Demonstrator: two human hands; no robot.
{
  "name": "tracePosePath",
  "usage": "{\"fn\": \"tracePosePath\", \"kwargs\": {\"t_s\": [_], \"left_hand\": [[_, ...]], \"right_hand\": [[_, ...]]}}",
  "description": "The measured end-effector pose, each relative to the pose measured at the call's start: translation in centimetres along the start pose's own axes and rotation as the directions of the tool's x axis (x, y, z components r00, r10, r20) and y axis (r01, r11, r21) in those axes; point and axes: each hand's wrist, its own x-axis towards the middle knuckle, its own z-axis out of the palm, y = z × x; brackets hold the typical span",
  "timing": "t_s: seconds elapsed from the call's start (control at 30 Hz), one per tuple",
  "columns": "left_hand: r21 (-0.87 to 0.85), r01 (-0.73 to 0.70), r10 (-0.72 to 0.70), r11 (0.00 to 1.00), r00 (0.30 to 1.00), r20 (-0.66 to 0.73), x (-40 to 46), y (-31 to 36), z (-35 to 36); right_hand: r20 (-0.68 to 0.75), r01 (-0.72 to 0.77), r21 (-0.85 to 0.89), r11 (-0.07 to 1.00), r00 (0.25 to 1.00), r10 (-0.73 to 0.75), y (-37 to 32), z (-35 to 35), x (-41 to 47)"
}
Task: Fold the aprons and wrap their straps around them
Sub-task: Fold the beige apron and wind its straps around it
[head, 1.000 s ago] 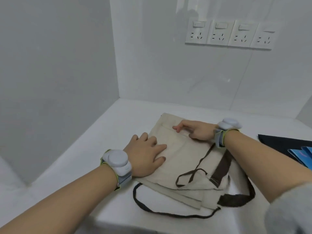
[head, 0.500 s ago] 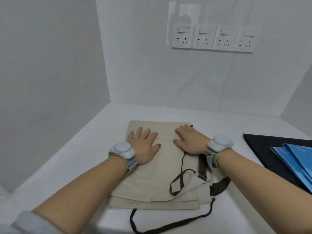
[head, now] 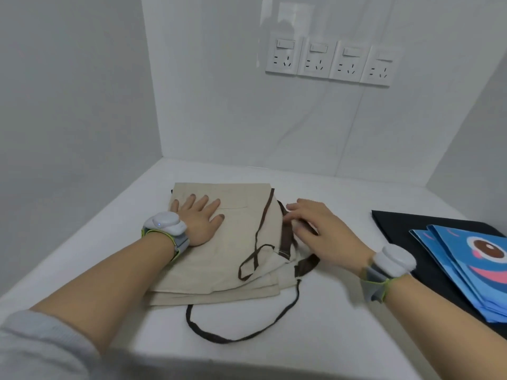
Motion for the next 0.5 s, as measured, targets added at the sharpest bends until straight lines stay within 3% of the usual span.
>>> {"fn": "tracePosePath", "kwargs": {"t_s": [0.1, 0.2, 0.27, 0.37, 0.5], "left_hand": [[-0.007, -0.094, 0.093, 0.996, 0.993, -0.065, -1.2, 0.9, -1.3], [-0.317, -0.303, 0.288, 0.899, 0.953, -0.096, -4.4, 3.5, -2.8], [-0.439, -0.364, 0.375, 0.821, 0.925, -0.063, -7.0, 4.9, -3.5], [-0.486, -0.378, 0.433, 0.788, 0.901, 0.002, -9.1, 5.7, -4.2], [-0.465, -0.393, 0.462, 0.793, 0.886, 0.039, -10.2, 5.7, -4.4]], "right_hand": [[0.009, 0.096, -0.007, 0.995, 0.995, -0.096, -1.1, -1.1, -3.7], [0.118, 0.201, 0.062, 0.978, 0.971, -0.207, -2.4, -1.0, -6.5], [0.213, 0.266, 0.064, 0.962, 0.938, -0.273, -3.2, -0.4, -7.8], [0.272, 0.288, 0.067, 0.955, 0.916, -0.295, -4.0, 0.6, -8.5], [0.215, 0.304, 0.013, 0.953, 0.930, -0.300, -5.1, 1.0, -8.9]]}}
